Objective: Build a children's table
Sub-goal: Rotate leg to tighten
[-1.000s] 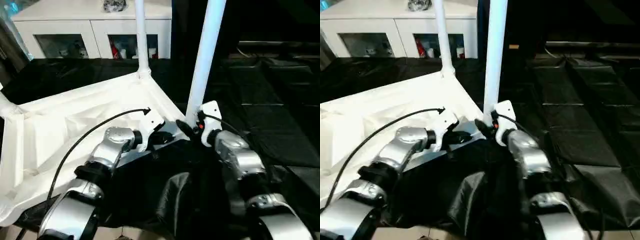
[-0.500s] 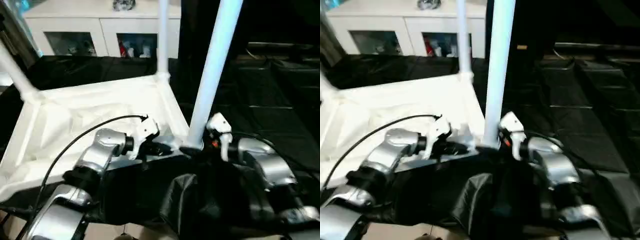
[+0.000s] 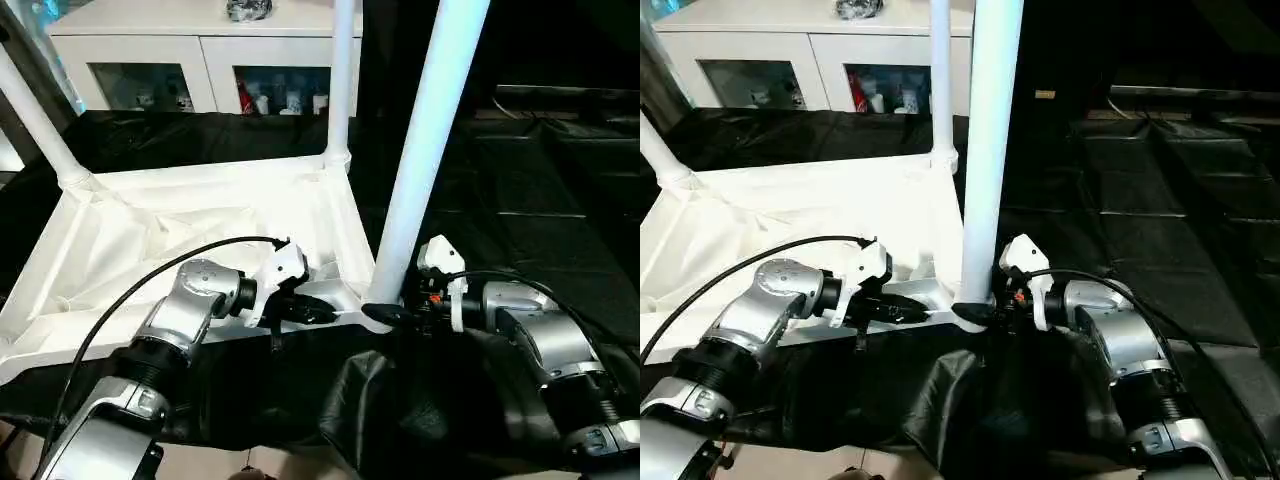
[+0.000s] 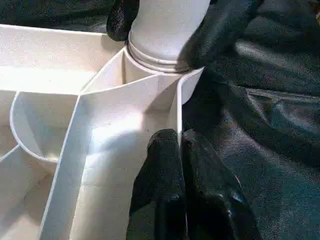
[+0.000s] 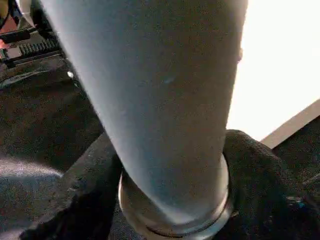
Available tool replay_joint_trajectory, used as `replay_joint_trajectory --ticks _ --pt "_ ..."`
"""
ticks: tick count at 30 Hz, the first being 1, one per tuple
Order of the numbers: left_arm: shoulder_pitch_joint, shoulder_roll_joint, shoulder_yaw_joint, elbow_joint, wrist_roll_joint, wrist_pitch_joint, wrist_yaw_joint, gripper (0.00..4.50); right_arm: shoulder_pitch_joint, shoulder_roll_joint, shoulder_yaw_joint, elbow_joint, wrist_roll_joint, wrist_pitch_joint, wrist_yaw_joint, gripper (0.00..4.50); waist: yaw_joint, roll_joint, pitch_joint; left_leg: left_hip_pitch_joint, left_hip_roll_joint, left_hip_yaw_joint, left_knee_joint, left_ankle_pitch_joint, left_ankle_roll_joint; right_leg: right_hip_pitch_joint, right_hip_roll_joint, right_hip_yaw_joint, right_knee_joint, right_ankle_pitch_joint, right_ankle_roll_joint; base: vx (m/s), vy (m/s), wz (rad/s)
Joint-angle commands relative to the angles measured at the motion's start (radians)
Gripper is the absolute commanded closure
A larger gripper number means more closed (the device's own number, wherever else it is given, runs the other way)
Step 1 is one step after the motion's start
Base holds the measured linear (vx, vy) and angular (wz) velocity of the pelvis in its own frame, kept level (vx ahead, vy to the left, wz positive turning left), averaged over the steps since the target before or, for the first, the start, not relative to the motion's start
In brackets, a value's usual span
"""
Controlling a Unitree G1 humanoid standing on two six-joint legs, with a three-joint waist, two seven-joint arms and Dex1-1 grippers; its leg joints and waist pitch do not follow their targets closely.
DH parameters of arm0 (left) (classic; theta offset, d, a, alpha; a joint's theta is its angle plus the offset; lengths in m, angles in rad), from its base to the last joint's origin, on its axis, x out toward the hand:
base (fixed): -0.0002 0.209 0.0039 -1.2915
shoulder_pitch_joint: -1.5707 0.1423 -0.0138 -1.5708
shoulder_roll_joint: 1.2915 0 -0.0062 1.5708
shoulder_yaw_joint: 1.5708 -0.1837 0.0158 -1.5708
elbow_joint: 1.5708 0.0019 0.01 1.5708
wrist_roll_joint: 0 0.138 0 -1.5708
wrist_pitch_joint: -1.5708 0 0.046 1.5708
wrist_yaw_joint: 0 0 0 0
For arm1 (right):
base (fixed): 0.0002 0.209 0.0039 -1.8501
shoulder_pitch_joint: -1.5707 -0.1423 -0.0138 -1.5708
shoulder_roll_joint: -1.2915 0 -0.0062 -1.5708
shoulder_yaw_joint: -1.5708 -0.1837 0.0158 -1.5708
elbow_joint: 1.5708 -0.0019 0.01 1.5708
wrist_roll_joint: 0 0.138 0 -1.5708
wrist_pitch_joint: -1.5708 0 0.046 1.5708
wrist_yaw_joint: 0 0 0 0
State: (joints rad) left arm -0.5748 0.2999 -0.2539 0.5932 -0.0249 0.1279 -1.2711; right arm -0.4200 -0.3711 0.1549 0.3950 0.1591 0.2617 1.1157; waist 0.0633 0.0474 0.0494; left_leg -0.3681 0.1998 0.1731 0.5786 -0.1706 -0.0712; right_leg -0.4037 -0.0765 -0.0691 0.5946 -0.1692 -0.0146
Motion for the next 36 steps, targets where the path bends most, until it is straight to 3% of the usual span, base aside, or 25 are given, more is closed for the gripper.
replay_joint_trajectory --ticks 1,7,12,14,17,21,22,23,24,28,31,36 --pt "-0.018 -0.027 0.005 -0.047 -0.032 -0.001 0.024 4.50 0.024 0.042 0.048 0.005 -0.003 0.023 -0.011 1.76 0.002 -0.008 -0.065 0.007 0.026 -0.002 -0.061 -0.234 0.059 0.054 -0.058 0.038 -0.074 -0.251 -0.221 0.000 0.000 0.00" --pt "-0.046 -0.074 0.029 -0.007 -0.014 0.007 0.135 4.50 -0.005 0.144 0.004 0.064 -0.018 0.070 -0.207 1.91 -0.012 -0.008 -0.061 0.007 0.021 -0.004 -0.064 -0.265 0.036 0.051 -0.058 0.038 -0.082 -0.331 -0.193 0.000 0.000 0.00" --pt "-0.120 -0.159 0.054 0.095 0.034 0.023 0.367 4.50 -0.050 0.319 -0.018 0.164 -0.071 0.081 -0.499 1.93 -0.033 -0.007 -0.057 0.014 0.017 -0.010 -0.068 -0.322 0.000 0.044 -0.059 0.036 -0.092 -0.425 -0.161 0.000 0.000 0.00" --pt "-0.135 -0.176 0.059 0.111 0.039 0.026 0.409 4.50 -0.067 0.345 -0.017 0.195 -0.095 0.066 -0.562 1.93 -0.032 -0.006 -0.057 0.015 0.016 -0.010 -0.068 -0.325 0.007 0.042 -0.059 0.037 -0.096 -0.429 -0.155 0.000 0.000 0.00" --pt "-0.154 -0.209 0.057 0.126 0.045 0.021 0.455 4.50 -0.145 0.378 -0.065 0.313 -0.114 0.050 -0.736 1.93 -0.036 -0.003 -0.060 0.013 0.015 -0.011 -0.068 -0.319 0.001 0.043 -0.059 0.037 -0.092 -0.410 -0.161 0.000 0.000 0.00" --pt "-0.149 -0.212 0.051 0.117 0.041 0.002 0.429 4.50 -0.139 0.365 -0.049 0.298 -0.128 -0.039 -0.692 1.93 -0.030 -0.004 -0.065 0.008 0.018 -0.008 -0.066 -0.288 0.019 0.049 -0.060 0.040 -0.086 -0.323 -0.175 0.000 0.000 0.00" --pt "-0.146 -0.211 0.051 0.114 0.040 -0.007 0.415 4.50 -0.130 0.359 -0.045 0.284 -0.122 -0.074 -0.644 1.37 -0.028 -0.004 -0.067 0.007 0.018 -0.006 -0.064 -0.268 0.028 0.049 -0.059 0.041 -0.082 -0.272 -0.187 0.000 0.000 0.00" --pt "-0.141 -0.207 0.050 0.111 0.037 -0.025 0.389 4.50 -0.122 0.356 -0.050 0.269 -0.109 -0.074 -0.595 1.37 -0.028 -0.005 -0.068 0.007 0.017 -0.005 -0.061 -0.255 0.034 0.051 -0.059 0.041 -0.079 -0.247 -0.194 0.000 0.000 0.00" --pt "-0.136 -0.200 0.048 0.106 0.033 -0.033 0.365 4.50 -0.114 0.351 -0.060 0.254 -0.090 -0.062 -0.551 1.20 -0.024 -0.005 -0.073 0.003 0.017 -0.004 -0.058 -0.202 0.057 0.058 -0.056 0.041 -0.068 -0.149 -0.220 0.000 0.000 0.00" --pt "-0.109 -0.164 0.038 0.076 0.012 -0.047 0.279 4.50 -0.083 0.288 -0.045 0.183 -0.051 -0.025 -0.408 1.00 -0.019 -0.005 -0.073 0.000 0.019 -0.003 -0.054 -0.161 0.100 0.066 -0.057 0.038 -0.060 -0.066 -0.254 0.000 0.000 0.00" --pt "-0.086 -0.132 0.022 0.048 -0.006 -0.048 0.212 4.50 -0.064 0.215 -0.009 0.149 -0.039 -0.033 -0.312 0.66 -0.016 -0.003 -0.071 0.003 0.023 -0.001 -0.055 -0.177 0.097 0.062 -0.058 0.036 -0.063 -0.110 -0.260 0.000 0.000 0.00" --pt "-0.059 -0.090 0.008 0.011 -0.016 -0.040 0.118 4.50 -0.032 0.126 0.016 0.091 -0.024 -0.055 -0.174 0.66 -0.007 -0.004 -0.065 0.008 0.026 -0.001 -0.061 -0.244 0.066 0.057 -0.059 0.038 -0.074 -0.237 -0.232 0.000 0.000 0.00"
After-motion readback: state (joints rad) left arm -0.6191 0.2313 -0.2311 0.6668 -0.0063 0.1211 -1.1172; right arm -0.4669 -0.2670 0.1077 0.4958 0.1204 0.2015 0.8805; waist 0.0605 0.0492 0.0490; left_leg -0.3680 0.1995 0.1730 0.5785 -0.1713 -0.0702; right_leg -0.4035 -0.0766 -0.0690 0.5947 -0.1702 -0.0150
